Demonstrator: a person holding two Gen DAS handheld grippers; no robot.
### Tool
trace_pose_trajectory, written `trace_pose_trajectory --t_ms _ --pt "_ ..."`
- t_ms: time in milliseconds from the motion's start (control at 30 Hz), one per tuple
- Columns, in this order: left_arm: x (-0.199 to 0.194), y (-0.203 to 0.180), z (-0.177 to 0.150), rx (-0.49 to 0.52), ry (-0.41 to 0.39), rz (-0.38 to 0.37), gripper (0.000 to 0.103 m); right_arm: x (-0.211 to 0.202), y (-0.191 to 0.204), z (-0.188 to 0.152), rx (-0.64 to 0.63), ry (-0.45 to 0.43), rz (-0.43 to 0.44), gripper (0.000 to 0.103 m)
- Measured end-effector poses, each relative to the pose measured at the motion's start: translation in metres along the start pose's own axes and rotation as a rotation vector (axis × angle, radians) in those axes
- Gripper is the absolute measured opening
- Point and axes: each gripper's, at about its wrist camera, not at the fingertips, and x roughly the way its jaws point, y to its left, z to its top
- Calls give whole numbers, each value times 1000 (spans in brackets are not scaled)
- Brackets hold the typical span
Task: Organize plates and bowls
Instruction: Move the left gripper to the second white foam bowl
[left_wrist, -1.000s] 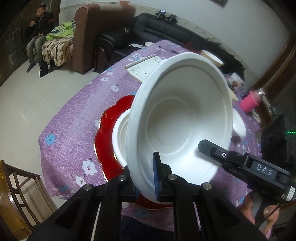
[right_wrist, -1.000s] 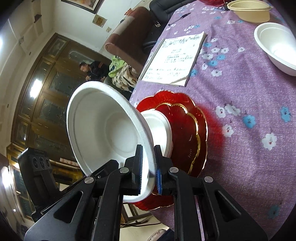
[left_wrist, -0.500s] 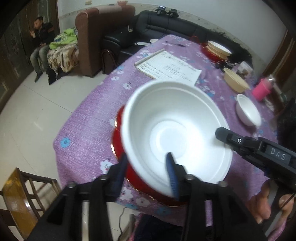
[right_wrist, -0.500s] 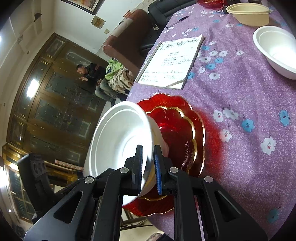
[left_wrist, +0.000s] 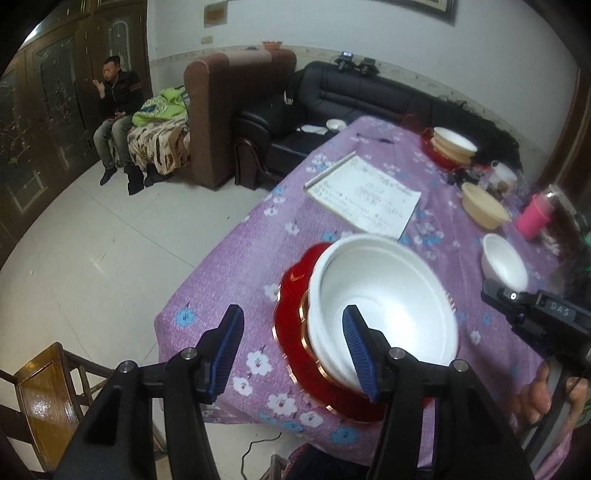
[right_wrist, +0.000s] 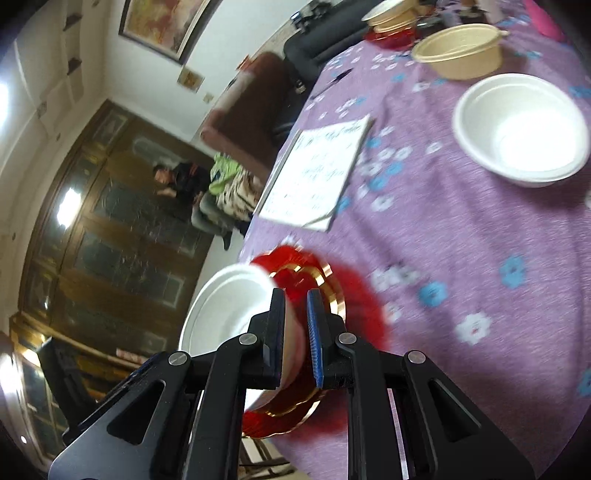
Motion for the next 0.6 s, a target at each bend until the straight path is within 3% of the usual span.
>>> trace_pose_trajectory --t_ms 233,367,500,600 --pt "0 -74 20 105 -13 -110 70 -52 -54 26 109 -119 -21 14" --pt "17 -138 29 186 42 -206 70 -93 -83 43 157 -198 -45 13" --pt "33 -180 31 229 87 -249 71 -128 -103 58 188 -263 -69 14" --pt "54 -199 30 210 143 -270 71 -150 -117 66 209 -298 -81 28"
